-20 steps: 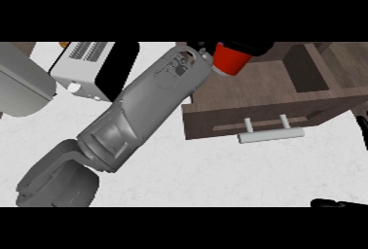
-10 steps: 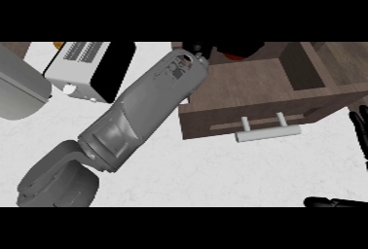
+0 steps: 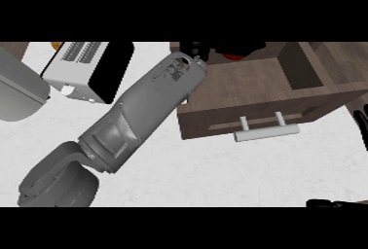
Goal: Pick up the can, place it into the drawer and close the drawer
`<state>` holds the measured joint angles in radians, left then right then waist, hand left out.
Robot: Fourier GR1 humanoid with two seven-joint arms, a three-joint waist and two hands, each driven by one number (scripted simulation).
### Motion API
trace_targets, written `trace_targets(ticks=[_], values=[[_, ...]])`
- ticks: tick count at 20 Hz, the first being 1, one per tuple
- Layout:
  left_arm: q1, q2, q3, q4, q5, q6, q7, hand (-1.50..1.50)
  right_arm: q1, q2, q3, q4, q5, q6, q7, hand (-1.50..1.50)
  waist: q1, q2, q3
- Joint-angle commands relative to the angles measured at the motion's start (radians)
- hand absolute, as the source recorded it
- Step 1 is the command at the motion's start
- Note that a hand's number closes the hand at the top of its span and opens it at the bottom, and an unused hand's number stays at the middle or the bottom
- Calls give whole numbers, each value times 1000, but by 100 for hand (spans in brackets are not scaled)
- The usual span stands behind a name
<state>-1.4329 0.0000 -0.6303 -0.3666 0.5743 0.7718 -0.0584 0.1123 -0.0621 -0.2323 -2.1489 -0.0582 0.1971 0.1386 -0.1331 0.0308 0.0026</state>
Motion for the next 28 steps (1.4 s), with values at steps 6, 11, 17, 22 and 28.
trace_targets(ticks=[6,11,17,22,28], values=[[33,0,0,-21,71,23,-44,-150,-54,-94,14,-36,188,4,-73,-150,8,6,-1],[-1,0,10,-69,121,38,-32,-150,-50,-115,74,-62,318,4,-112,-150,35,-5,-1],[18,0,9,-97,153,75,-89,-150,-110,-156,159,-46,534,-26,-98,-150,61,-9,-2],[-15,0,-16,-91,144,109,-71,-150,-118,-201,214,97,738,-77,-200,-150,85,-13,-1],[1,0,21,-100,132,54,-52,-150,-201,-183,342,197,972,-126,-112,-150,135,-25,-3]])
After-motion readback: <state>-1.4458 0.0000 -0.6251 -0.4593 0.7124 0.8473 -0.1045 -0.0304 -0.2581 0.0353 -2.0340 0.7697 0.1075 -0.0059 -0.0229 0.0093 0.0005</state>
